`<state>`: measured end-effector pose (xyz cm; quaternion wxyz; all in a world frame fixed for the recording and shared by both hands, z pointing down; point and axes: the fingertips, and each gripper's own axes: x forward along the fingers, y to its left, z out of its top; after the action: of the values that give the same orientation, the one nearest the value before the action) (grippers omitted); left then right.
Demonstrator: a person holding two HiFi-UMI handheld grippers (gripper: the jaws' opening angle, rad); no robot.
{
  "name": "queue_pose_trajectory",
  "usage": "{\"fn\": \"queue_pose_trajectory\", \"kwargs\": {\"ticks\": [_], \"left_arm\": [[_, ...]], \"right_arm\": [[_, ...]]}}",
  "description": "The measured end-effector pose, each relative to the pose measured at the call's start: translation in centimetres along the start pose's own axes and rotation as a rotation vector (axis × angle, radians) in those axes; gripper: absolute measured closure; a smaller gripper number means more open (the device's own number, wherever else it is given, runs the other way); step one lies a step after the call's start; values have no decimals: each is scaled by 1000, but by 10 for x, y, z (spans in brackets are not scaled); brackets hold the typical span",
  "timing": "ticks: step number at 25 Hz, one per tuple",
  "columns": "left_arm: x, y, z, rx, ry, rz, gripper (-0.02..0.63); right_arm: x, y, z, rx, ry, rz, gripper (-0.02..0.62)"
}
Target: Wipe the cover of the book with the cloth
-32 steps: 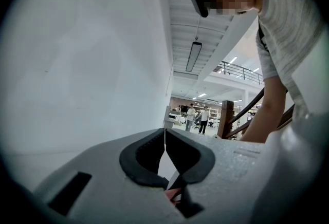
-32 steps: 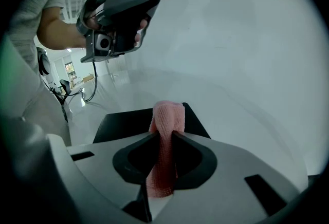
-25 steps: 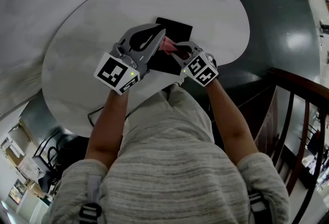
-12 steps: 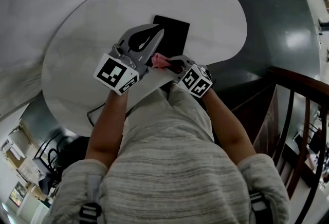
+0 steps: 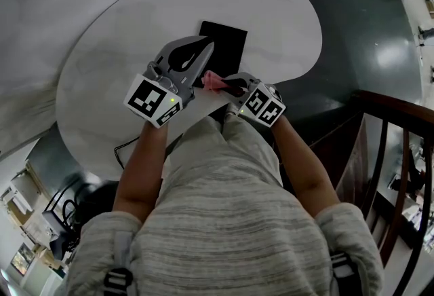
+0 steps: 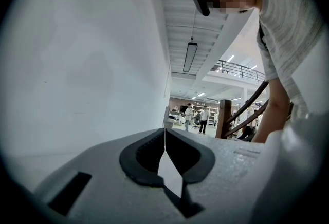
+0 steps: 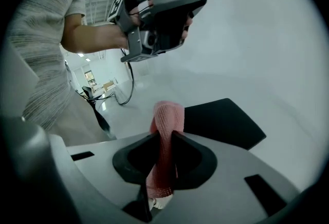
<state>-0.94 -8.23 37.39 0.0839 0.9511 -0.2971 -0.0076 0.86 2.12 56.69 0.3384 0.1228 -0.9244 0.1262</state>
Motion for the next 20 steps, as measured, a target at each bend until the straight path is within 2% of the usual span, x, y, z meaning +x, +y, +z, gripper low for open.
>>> {"fn": "queue_pose_trajectory", "kwargs": {"ticks": [6, 13, 16, 20], "left_arm": [[1, -2, -3, 0, 13, -8, 589], [4, -4, -11, -16, 26, -23, 589], [6, -4, -15, -21, 29, -28, 589], [8, -8, -14, -23, 26, -34, 589]], "right_arm": [[-13, -79, 3, 24, 11, -194, 542], [-25, -149, 0, 66, 48, -370, 543], [-24, -160, -9, 91, 74, -395, 541], [-23, -155, -13, 87, 57, -380, 543]]}}
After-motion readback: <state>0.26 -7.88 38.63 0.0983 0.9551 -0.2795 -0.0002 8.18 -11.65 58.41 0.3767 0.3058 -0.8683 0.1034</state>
